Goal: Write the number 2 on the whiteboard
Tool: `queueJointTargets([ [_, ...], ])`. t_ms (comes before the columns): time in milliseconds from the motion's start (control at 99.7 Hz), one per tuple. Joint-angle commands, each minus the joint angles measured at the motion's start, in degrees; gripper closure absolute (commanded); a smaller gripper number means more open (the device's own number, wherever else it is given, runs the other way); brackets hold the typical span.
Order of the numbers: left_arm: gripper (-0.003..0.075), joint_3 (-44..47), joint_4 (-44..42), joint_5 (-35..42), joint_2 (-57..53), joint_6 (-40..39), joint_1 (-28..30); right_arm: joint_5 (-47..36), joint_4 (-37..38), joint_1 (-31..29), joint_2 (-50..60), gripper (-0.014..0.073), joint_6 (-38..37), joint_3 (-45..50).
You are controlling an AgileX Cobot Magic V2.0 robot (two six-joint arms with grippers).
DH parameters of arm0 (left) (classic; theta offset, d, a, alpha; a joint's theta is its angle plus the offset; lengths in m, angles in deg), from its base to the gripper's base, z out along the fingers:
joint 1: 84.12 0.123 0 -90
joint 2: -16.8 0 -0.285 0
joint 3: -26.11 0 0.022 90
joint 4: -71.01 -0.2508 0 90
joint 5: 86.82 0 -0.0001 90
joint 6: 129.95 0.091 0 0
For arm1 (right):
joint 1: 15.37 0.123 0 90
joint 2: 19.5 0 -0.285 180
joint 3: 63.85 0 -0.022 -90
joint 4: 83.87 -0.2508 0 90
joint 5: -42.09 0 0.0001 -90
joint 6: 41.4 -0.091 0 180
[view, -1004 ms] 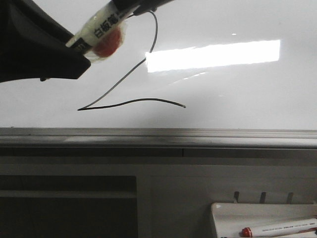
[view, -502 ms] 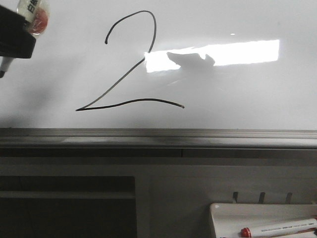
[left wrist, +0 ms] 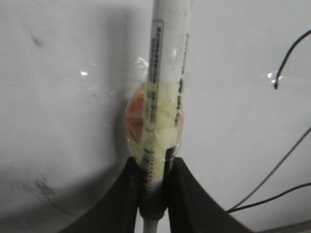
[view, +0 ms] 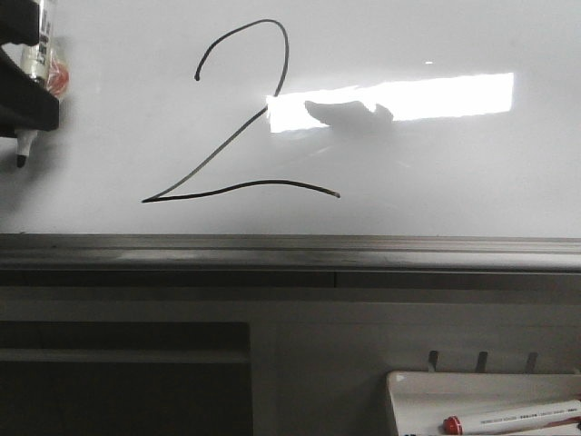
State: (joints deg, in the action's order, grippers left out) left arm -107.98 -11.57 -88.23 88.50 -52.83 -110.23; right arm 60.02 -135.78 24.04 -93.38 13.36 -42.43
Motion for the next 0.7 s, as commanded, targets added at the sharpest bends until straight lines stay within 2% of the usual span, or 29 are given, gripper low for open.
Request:
queueJointTargets([
  [0,0.0741,-1.9,-2.1,3.1,1.3,-0.6,1.6,-2.2,-1.2,-0.2,1.6,-0.0046,0.2,-2.2],
  [542,0.0735,-1.9,-2.4,3.8,3.6,-0.6,1.7,-2.0,-1.2,-0.2,1.6,-0.0046,0.2,-2.2],
  [592,0.0713,-1.9,-2.4,3.9,3.6,-0.6,1.7,-1.7,-1.2,-0.2,1.6,-0.0046,0.2,-2.2],
  [602,0.0638,-1.9,-2.4,3.9,3.6,-0.6,1.7,-1.2,-1.2,-0.2,1.6,-0.0046,0.2,-2.2],
  [632,0.0619,-1.9,-2.4,3.9,3.6,-0.6,1.7,-1.1,-1.2,-0.2,1.6,-0.0046,0.2,-2.2],
  [692,0.0533,-1.9,-2.4,3.9,3.6,-0.6,1.7,-1.1,-1.2,-0.2,1.6,-0.0046,0.2,-2.2],
])
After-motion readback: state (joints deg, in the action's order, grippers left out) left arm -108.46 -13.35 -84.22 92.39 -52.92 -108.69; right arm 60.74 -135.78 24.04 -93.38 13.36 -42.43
